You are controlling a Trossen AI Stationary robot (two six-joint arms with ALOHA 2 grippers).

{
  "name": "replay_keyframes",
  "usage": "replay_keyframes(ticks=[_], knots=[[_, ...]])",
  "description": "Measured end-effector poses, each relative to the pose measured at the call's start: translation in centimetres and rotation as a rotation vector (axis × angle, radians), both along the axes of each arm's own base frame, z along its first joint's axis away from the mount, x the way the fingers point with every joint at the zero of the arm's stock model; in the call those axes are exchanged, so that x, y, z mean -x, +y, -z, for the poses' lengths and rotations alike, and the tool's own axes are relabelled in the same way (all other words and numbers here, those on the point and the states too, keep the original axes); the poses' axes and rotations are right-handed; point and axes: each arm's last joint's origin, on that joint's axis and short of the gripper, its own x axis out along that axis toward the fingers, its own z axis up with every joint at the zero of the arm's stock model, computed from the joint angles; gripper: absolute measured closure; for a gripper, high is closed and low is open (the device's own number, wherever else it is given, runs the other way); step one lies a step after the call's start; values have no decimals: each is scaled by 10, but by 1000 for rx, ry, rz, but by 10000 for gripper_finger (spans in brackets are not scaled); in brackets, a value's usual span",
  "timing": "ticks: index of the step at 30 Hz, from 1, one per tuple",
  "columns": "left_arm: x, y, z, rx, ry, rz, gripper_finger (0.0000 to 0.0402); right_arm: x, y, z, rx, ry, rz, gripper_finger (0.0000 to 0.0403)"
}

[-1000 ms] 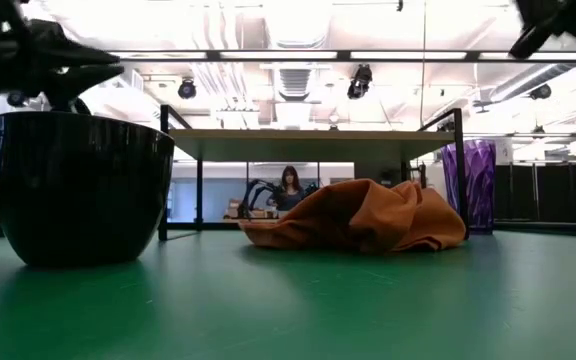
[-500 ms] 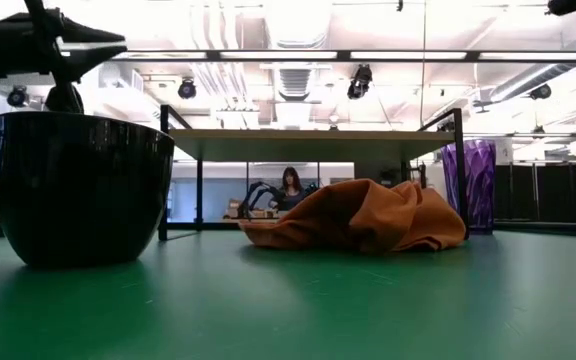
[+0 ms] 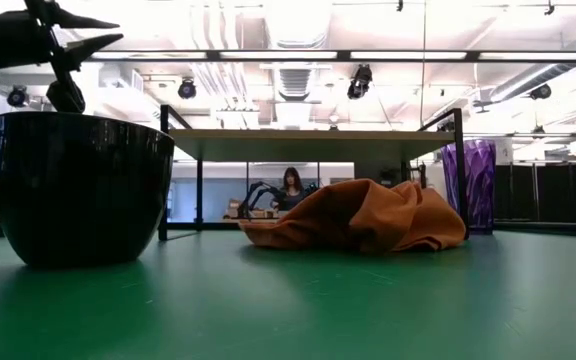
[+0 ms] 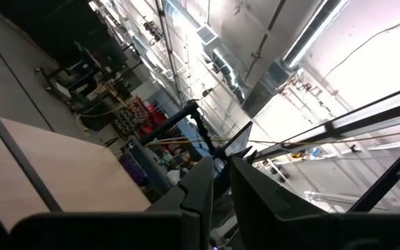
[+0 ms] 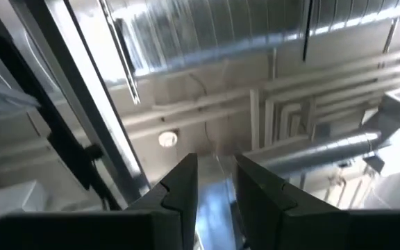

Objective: Stack small to large cups/mugs on shelf
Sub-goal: Put the violet cup on the shelf

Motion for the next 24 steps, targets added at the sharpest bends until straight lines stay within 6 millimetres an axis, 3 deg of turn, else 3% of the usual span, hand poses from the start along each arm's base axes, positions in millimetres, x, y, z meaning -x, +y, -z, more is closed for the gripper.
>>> replay_keyframes(ticks=[3, 10, 20, 24], knots=[[0, 0, 0, 1, -2, 0, 365, -2, -1, -5, -22, 45, 1, 319], [0, 0, 0, -1, 3, 0, 365, -29, -2, -5, -130, 306, -66, 319], [-1, 0, 1, -1, 17, -19, 365, -64, -1, -23, -128, 440, -27, 319], [-2, 0, 2, 1, 26, -19, 365, -86, -6, -40, -219, 578, 175, 319]])
